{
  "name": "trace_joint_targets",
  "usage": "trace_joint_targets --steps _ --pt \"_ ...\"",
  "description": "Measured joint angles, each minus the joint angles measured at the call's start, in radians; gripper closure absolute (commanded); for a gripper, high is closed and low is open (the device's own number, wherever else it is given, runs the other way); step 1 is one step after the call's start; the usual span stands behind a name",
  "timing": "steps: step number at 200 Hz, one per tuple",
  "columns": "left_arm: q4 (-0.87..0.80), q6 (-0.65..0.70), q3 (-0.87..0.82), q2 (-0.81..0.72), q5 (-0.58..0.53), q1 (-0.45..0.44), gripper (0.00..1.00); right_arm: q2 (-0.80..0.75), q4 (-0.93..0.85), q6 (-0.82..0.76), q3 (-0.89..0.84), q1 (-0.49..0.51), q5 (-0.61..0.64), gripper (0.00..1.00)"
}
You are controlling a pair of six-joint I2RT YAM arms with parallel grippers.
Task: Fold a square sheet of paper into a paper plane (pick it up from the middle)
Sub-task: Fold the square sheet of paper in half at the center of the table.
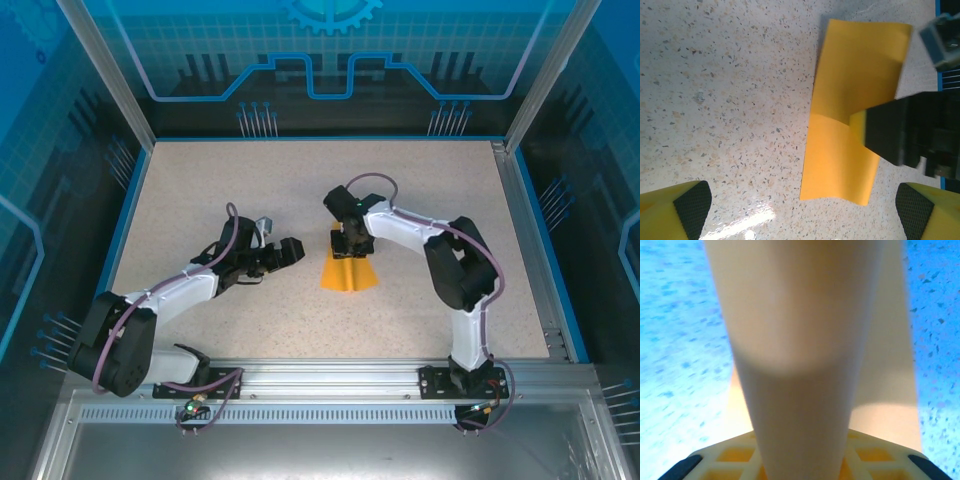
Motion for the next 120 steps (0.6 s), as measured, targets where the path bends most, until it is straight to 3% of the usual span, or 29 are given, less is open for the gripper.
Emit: trace_joint_targets --steps 59,97,120 --pt "0.109 -0.097 0.000 0.067 0.149 0.072 0.01 -0.219 0.327 0.041 -0.229 -0.075 -0.371 0.64" --pt "0.158 -0.129 0.000 0.121 0.211 0.072 0.02 -0.210 0.587 0.140 -0.358 -0.117 -0.595 0.60" --pt "0.164 -0.141 0.002 0.140 0.235 0.072 0.02 -0.154 0.653 0.177 -0.392 -0.148 -0.647 0.59"
